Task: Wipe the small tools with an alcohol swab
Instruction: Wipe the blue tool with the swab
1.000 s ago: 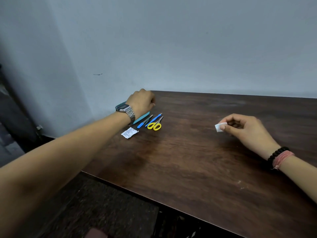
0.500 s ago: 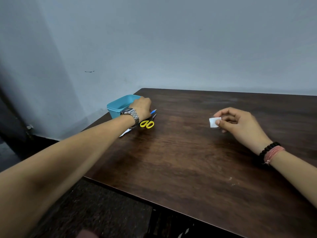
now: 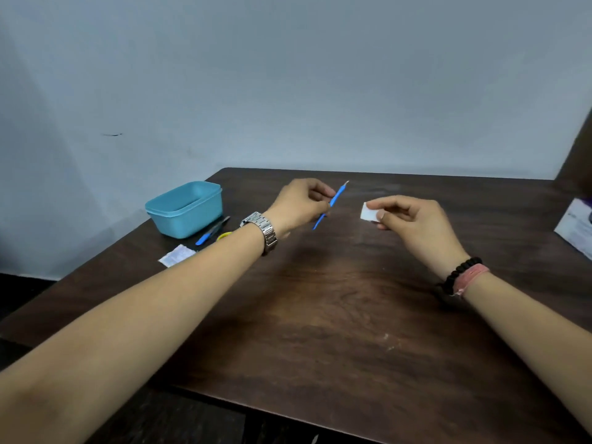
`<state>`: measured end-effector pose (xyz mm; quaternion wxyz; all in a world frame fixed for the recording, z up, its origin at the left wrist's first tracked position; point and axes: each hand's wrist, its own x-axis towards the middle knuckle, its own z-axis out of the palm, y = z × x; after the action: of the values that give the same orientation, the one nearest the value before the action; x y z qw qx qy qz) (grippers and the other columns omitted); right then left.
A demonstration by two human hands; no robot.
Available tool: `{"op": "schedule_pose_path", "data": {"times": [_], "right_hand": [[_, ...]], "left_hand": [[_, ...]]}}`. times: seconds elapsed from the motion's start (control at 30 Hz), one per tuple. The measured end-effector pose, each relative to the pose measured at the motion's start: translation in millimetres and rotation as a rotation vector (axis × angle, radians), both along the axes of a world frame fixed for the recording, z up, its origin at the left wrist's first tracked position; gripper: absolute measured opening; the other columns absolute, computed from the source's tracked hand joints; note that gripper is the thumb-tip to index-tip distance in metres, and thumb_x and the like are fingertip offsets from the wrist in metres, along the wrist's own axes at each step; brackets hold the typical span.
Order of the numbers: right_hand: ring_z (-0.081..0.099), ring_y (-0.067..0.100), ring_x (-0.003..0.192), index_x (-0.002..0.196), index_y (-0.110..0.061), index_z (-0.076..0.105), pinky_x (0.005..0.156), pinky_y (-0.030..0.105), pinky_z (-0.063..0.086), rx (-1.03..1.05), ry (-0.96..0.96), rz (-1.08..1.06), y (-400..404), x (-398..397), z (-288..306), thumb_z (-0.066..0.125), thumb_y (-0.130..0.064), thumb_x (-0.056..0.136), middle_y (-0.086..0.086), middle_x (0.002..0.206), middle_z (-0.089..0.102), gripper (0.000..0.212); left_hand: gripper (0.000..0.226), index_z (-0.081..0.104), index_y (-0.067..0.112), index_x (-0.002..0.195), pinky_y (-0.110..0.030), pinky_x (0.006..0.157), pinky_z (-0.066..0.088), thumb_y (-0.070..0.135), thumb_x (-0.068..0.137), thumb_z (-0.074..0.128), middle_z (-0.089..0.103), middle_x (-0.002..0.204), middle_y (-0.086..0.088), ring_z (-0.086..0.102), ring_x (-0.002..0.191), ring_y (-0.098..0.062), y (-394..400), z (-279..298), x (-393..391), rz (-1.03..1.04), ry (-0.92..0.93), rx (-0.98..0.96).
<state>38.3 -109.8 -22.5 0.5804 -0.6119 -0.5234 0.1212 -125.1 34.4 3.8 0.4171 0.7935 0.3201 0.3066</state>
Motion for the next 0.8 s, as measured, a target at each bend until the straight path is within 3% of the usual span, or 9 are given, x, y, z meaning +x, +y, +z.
{"op": "schedule_pose_path", "data": {"times": [0.1, 0.17, 0.33, 0.4, 0.5, 0.63, 0.8], "right_hand": [[0.067, 0.003, 0.074, 0.089, -0.01, 0.072, 0.07, 0.014, 0.052, 0.079, 0.04, -0.01, -2.2, 3.4, 5.4, 0.064, 0.005, 0.088, -0.003, 0.091, 0.072, 0.017], [0.067, 0.002, 0.073, 0.089, -0.01, 0.073, 0.068, 0.014, 0.052, 0.081, 0.015, -0.014, -2.3, 4.5, 5.2, 0.064, 0.004, 0.088, -0.002, 0.092, 0.073, 0.016], [0.069, 0.003, 0.082, 0.106, -0.02, 0.075, 0.079, 0.021, 0.057, -0.024, -0.168, -0.118, 5.0, 11.1, -3.6, 0.063, -0.006, 0.089, -0.005, 0.104, 0.074, 0.025], [0.068, 0.001, 0.085, 0.111, -0.022, 0.074, 0.083, 0.015, 0.053, -0.049, -0.263, -0.118, 4.5, 10.3, -4.8, 0.062, -0.006, 0.089, -0.008, 0.101, 0.074, 0.03], [0.064, -0.001, 0.087, 0.115, -0.02, 0.072, 0.076, 0.002, 0.042, -0.048, -0.375, -0.094, 1.9, 4.0, -4.8, 0.06, -0.003, 0.09, -0.011, 0.096, 0.07, 0.033], [0.064, 0.009, 0.089, 0.123, -0.014, 0.068, 0.085, 0.017, 0.049, -0.011, -0.488, -0.116, 4.2, 7.0, -5.9, 0.055, 0.002, 0.088, -0.003, 0.109, 0.068, 0.04], [0.061, 0.014, 0.088, 0.133, -0.02, 0.06, 0.082, 0.027, 0.051, -0.081, -0.732, -0.025, 3.9, 13.0, -10.5, 0.054, 0.002, 0.084, -0.003, 0.124, 0.063, 0.053]], "left_hand": [[0.025, 0.066, 0.012, 0.1, -0.019, 0.062, 0.051, -0.008, 0.087, 0.06, 0.067, 0.086, -0.002, 0.068, 0.076, -0.013, -16.1, -13.7, 21.9, -0.113, -0.082, -0.197], [0.024, 0.065, 0.012, 0.103, -0.02, 0.066, 0.051, -0.007, 0.089, 0.06, 0.068, 0.089, -0.002, 0.068, 0.074, -0.007, -24.8, -23.6, 27.1, -0.175, -0.13, -0.3], [0.025, 0.066, 0.012, 0.106, -0.026, 0.075, 0.053, -0.006, 0.09, 0.061, 0.071, 0.095, -0.005, 0.07, 0.084, -0.013, -25.7, -33.7, 24.5, -0.213, -0.235, -0.388], [0.025, 0.066, 0.012, 0.106, -0.032, 0.081, 0.054, -0.006, 0.09, 0.061, 0.072, 0.096, -0.005, 0.071, 0.084, -0.013, -23.8, -34.9, 23.1, -0.213, -0.274, -0.422], [0.025, 0.065, 0.011, 0.107, -0.039, 0.092, 0.052, -0.006, 0.09, 0.061, 0.073, 0.099, -0.006, 0.071, 0.087, -0.016, -24.1, -36.3, 23.7, -0.215, -0.306, -0.463], [0.025, 0.063, 0.01, 0.109, -0.038, 0.093, 0.052, -0.005, 0.09, 0.062, 0.073, 0.1, -0.007, 0.071, 0.087, -0.016, -25.1, -35.7, 23.4, -0.222, -0.33, -0.504], [0.025, 0.059, 0.01, 0.112, -0.026, 0.076, 0.055, -0.002, 0.091, 0.063, 0.075, 0.095, -0.004, 0.071, 0.083, -0.014, -24.9, -34.9, 21.5, -0.225, -0.373, -0.587]]}}
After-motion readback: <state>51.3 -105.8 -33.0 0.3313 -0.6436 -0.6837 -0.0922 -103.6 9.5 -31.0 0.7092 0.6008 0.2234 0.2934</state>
